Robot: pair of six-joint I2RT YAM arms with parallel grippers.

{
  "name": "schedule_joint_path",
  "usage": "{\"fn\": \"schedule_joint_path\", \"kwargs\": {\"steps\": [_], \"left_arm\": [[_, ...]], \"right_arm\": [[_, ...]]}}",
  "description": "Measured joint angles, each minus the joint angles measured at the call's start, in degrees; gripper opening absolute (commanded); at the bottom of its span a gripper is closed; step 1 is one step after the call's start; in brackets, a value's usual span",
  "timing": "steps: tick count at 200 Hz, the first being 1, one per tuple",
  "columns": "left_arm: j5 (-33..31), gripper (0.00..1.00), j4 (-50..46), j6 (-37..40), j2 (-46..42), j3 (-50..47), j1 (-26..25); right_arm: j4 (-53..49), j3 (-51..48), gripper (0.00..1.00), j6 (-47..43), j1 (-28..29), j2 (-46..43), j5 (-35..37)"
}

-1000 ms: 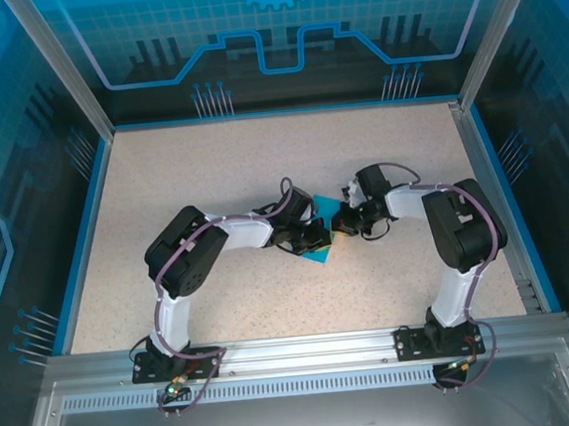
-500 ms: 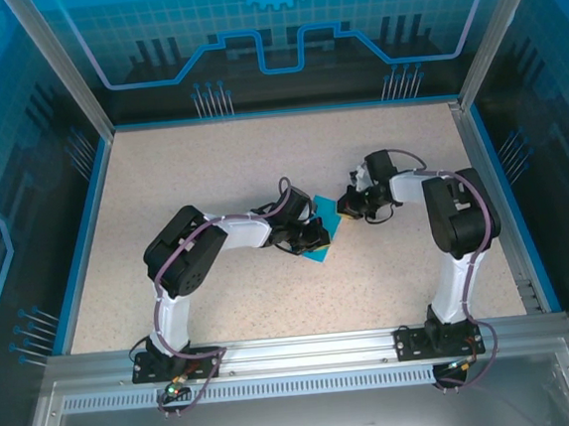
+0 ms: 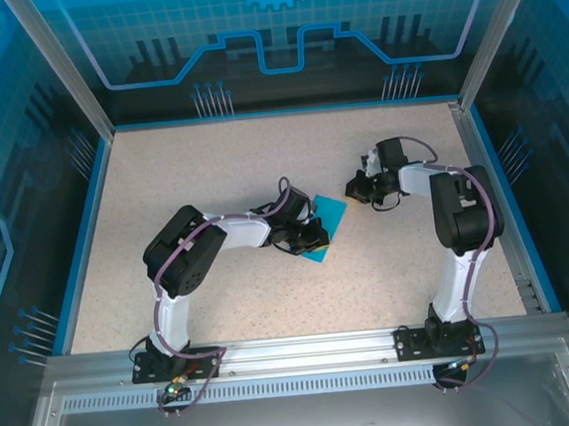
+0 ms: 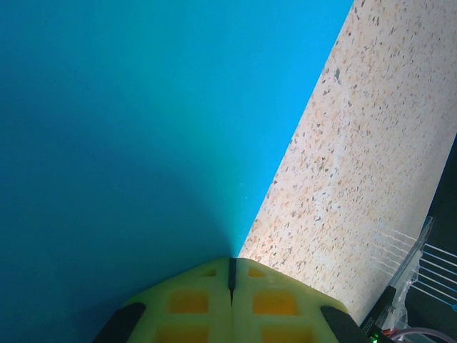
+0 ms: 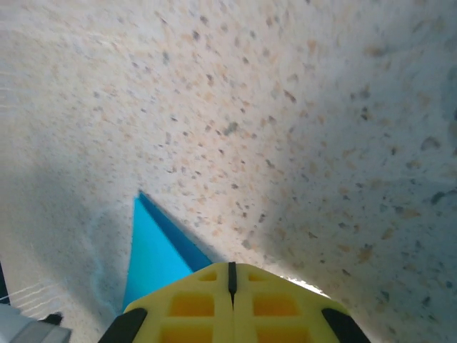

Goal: Fold a paper plane with a square sheet of paper (pick it up from the middle)
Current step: First fold in half a square sheet of paper at the center of the table.

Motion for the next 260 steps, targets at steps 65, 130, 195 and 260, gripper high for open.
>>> {"fn": "schedule_joint_path", "kwargs": {"steps": [65, 130, 195, 260], "left_arm": [[0.02, 0.02, -1.51, 0.31, 0.00, 0.74, 0.02], [0.02, 0.03, -3.52, 1.36, 0.02, 1.66, 0.02], [2.08, 0.06, -3.08, 2.73, 0.00, 2.45, 0.35], [2.93, 0.06, -0.66, 2.78, 0.50, 2.47, 0.46]], "right_arm": [[2.47, -8.00, 0.05, 1.51, 6.49, -8.87, -1.01], [3.76, -12.57, 0.04, 4.37, 9.07, -4.90, -2.25], [3.78, -12.57, 0.04, 4.33, 9.09, -4.85, -2.16], [3.78, -12.57, 0.04, 4.35, 9.09, -4.74, -2.12]]}}
